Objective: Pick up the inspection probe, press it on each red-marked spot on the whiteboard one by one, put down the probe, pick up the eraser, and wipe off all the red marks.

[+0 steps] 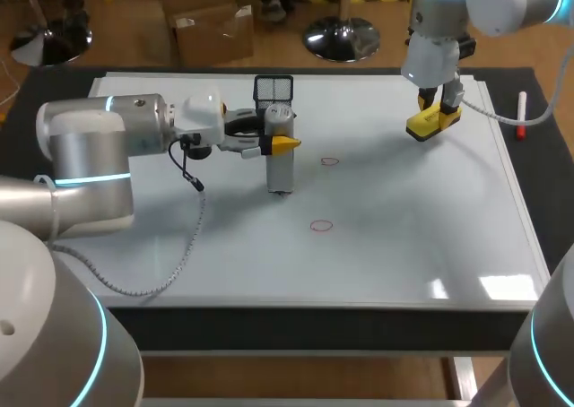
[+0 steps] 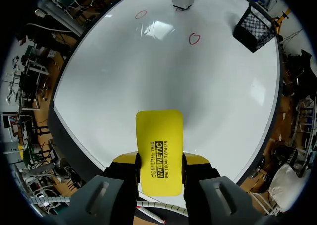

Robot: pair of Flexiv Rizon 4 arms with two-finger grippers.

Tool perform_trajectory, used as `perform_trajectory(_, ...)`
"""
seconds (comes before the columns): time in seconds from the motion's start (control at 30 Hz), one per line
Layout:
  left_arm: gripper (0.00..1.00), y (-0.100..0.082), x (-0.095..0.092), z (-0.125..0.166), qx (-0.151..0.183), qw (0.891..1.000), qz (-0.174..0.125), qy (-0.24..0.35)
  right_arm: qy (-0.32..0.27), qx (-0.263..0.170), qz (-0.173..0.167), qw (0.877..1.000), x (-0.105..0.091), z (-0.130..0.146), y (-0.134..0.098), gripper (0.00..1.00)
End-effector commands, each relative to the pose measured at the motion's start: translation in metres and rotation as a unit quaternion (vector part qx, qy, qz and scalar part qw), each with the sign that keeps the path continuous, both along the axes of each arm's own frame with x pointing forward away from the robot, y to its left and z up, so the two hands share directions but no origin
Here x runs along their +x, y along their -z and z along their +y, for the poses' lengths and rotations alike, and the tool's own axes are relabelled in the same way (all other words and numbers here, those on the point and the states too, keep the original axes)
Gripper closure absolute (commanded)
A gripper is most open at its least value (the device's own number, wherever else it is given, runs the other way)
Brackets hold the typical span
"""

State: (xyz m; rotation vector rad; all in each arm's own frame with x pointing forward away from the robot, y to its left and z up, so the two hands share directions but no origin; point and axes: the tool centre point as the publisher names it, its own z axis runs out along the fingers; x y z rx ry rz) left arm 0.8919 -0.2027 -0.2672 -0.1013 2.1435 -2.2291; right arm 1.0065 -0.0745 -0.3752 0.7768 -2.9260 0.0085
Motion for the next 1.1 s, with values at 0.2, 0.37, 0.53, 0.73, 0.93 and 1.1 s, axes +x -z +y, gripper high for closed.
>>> perform_trajectory(0.2, 1.00, 0.005, 0.004, -0.003, 0.000, 1.000, -0.001, 0.005, -0.001, -0.002, 0.000, 1.000, 0.000, -0.001, -0.001, 1.00)
perform_trajectory(0.37, 1.00, 0.010, 0.005, -0.004, 0.002, 1.000, 0.002, 0.006, -0.001, -0.002, 0.000, 1.000, 0.000, -0.001, -0.001, 1.00)
perform_trajectory(0.53, 1.00, 0.012, 0.003, -0.005, 0.004, 1.000, 0.003, 0.008, -0.001, -0.002, 0.000, 1.000, 0.000, -0.001, -0.001, 1.00)
perform_trajectory(0.73, 1.00, 0.011, 0.004, -0.005, 0.004, 1.000, 0.002, 0.009, -0.001, -0.002, 0.000, 1.000, 0.000, -0.001, -0.001, 1.00)
perform_trajectory(0.93, 1.00, 0.008, 0.002, -0.005, 0.003, 1.000, -0.001, 0.009, -0.001, -0.002, 0.000, 1.000, 0.000, -0.001, -0.001, 1.00)
perform_trajectory(1.1, 1.00, -0.001, -0.001, -0.002, 0.004, 1.000, -0.001, -0.004, -0.001, -0.002, 0.000, 1.000, 0.000, -0.001, -0.001, 1.00)
